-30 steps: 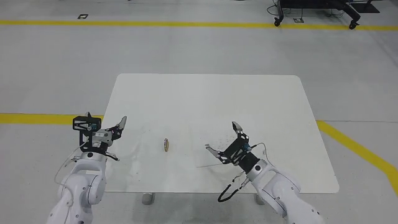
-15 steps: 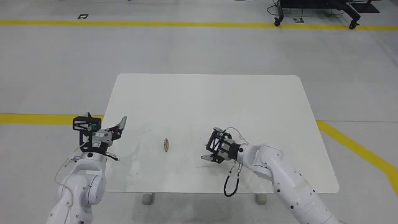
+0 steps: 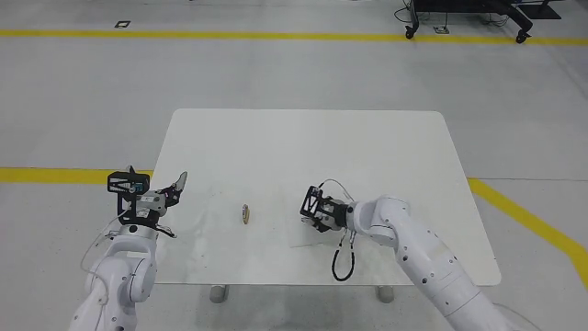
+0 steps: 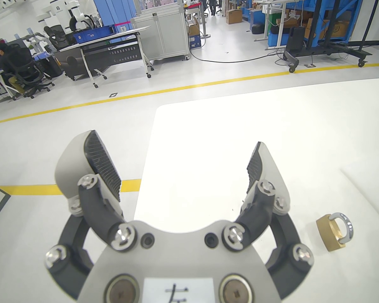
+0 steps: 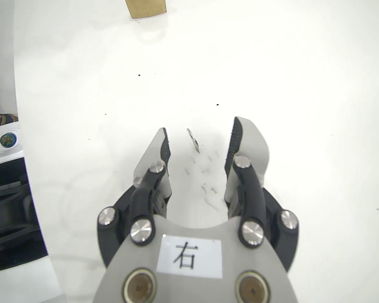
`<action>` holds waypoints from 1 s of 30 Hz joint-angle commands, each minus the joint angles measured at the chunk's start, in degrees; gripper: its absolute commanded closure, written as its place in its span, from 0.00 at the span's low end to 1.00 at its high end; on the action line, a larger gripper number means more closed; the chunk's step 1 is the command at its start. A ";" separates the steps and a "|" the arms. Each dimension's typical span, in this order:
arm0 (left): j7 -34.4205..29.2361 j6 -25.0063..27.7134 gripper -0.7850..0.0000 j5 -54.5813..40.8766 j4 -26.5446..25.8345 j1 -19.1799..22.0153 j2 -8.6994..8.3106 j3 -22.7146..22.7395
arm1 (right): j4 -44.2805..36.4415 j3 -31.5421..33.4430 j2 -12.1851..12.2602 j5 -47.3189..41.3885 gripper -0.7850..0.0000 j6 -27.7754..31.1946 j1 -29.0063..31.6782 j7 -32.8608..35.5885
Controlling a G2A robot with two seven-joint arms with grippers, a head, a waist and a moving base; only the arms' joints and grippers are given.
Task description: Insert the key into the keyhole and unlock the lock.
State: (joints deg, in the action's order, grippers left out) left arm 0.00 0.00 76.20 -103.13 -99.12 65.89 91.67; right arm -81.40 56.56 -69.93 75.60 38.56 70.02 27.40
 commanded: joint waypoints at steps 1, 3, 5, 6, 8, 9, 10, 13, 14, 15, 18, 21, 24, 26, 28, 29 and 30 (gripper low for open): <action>0.00 0.00 0.00 0.00 0.00 0.00 0.00 0.00 | 0.00 -0.26 -0.04 -0.29 1.00 -0.07 -0.25 0.50; 0.00 0.00 0.00 0.00 0.00 0.00 0.00 0.00 | 0.02 -0.59 -0.04 -0.34 1.00 0.19 -0.50 1.32; 0.00 0.00 0.00 0.00 0.00 0.00 0.00 0.00 | -0.04 -1.04 -0.04 -0.03 1.00 0.36 -0.78 2.24; 0.00 0.00 0.00 0.00 0.00 0.00 0.00 0.00 | -0.16 -1.26 -0.06 0.26 1.00 0.06 -0.87 2.68; 0.00 0.00 0.00 0.00 0.00 0.00 0.00 0.00 | -0.54 -1.66 -0.09 0.35 1.00 -0.36 -0.82 2.96; 0.00 0.00 0.00 0.00 0.00 0.00 0.00 0.00 | -0.71 -1.75 -0.08 0.46 1.00 -0.45 -0.79 3.02; 0.00 0.00 0.00 0.00 0.00 0.00 0.00 0.00 | -0.85 -1.78 -0.05 0.55 1.00 -0.56 -0.76 3.04; 0.00 0.00 0.00 0.00 0.00 0.00 0.00 0.00 | -1.34 -1.74 0.06 0.94 1.00 -0.86 -0.66 2.82; 0.00 0.00 0.00 0.00 0.00 0.00 0.00 0.00 | -1.61 -1.58 0.11 1.12 1.00 -1.29 -0.57 2.45; 0.00 0.00 0.00 0.00 0.00 0.00 0.00 0.00 | -1.96 -1.37 0.17 1.29 1.00 -1.73 -0.39 1.88; 0.00 0.00 0.00 0.00 0.00 0.00 0.00 0.00 | -3.60 -0.52 0.50 2.77 1.00 -2.78 0.48 -0.47; 0.00 0.00 0.00 0.00 0.00 0.00 0.00 0.00 | -5.14 0.48 0.82 3.88 1.00 -4.43 1.71 -2.88; 0.00 0.00 0.00 0.00 0.00 0.00 0.00 0.00 | -5.93 0.63 0.95 4.89 1.00 -5.43 2.37 -4.43; 0.00 0.00 0.00 0.00 0.00 0.00 0.00 0.00 | -5.69 0.58 0.89 5.06 1.00 -6.75 2.57 -5.62; 0.00 0.00 0.00 0.00 0.00 0.00 0.00 0.00 | -5.40 0.56 0.82 4.33 1.00 -7.17 2.70 -6.34; 0.00 0.00 0.00 0.00 0.00 0.00 0.00 0.00 | -5.40 0.56 0.82 4.33 1.00 -7.17 2.70 -6.34; 0.00 0.00 0.00 0.00 0.00 0.00 0.00 0.00 | -5.40 0.56 0.82 4.33 1.00 -7.17 2.70 -6.34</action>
State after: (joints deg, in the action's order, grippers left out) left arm 0.00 0.00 76.20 -103.13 -99.12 65.89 91.67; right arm -86.79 57.12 -69.11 79.89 31.33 72.73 20.99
